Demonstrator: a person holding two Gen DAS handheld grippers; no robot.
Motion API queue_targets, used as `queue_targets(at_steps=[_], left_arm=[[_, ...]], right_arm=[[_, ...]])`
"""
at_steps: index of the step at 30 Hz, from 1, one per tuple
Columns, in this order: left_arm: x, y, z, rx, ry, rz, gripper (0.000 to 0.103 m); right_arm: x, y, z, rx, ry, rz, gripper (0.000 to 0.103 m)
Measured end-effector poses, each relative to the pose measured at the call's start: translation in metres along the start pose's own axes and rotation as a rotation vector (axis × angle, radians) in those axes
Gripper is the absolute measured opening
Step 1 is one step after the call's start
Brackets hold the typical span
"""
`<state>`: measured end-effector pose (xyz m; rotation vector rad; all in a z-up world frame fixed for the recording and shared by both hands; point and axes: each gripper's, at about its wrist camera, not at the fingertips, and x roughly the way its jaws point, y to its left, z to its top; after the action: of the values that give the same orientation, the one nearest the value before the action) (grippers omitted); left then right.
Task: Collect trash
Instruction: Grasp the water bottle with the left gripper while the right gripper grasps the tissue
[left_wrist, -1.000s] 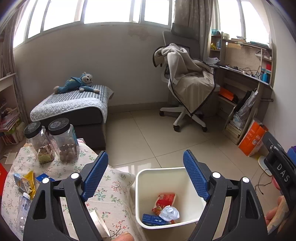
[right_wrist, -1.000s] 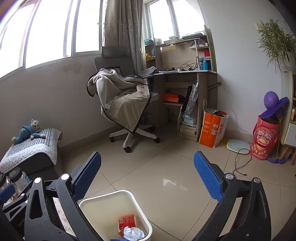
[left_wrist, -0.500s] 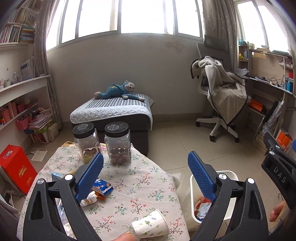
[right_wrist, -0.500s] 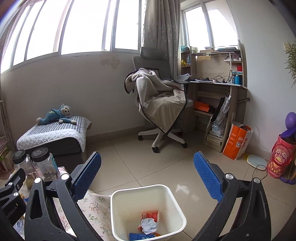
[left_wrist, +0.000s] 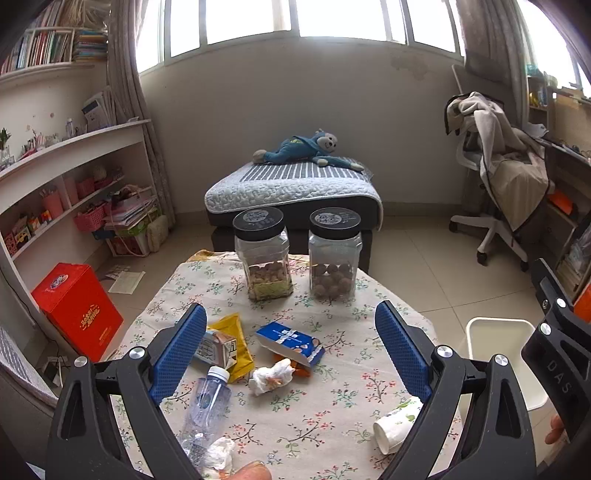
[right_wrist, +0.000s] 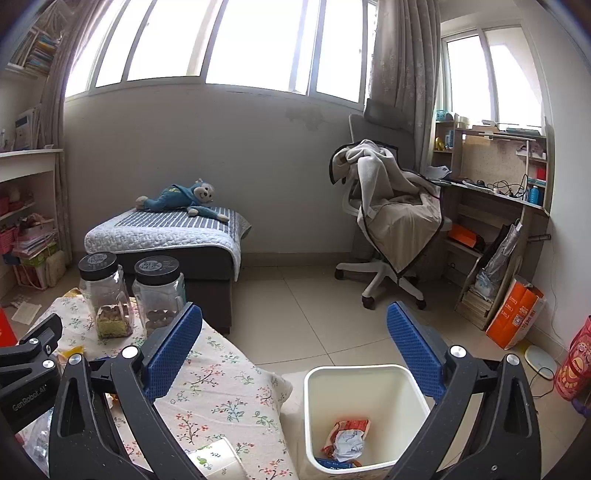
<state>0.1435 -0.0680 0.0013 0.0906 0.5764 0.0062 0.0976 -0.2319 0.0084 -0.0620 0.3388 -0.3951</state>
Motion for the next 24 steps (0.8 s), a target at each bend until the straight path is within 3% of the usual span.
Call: queue_targets(at_steps=[6, 11, 13, 18, 24], left_arm=[[0.056, 0.056, -0.02, 0.003, 0.259, 0.079, 0.09], [0.118, 0.106, -0.059, -0.052, 0.586, 0.023, 0.09], [0.135, 0.121, -0.076, -0.098, 0.675, 0.007, 0.09], [0.165, 0.132, -0.103, -0.099, 0.785, -0.041, 0.084], [0.182, 0.128, -0.117, -0.081, 0.862, -0.141, 0.062]], right_arm=[[0.006, 0.041, -0.008, -0.056, 0.075, 0.11, 0.096], [0.018, 0.074, -0.018, -0.116, 0.186, 0.225, 0.096], [0.025, 0.086, -0.023, -0.129, 0.256, 0.293, 0.096], [0.04, 0.113, -0.043, -0.121, 0.447, 0.45, 0.096], [0.04, 0.147, -0.062, -0.207, 0.519, 0.513, 0.096]])
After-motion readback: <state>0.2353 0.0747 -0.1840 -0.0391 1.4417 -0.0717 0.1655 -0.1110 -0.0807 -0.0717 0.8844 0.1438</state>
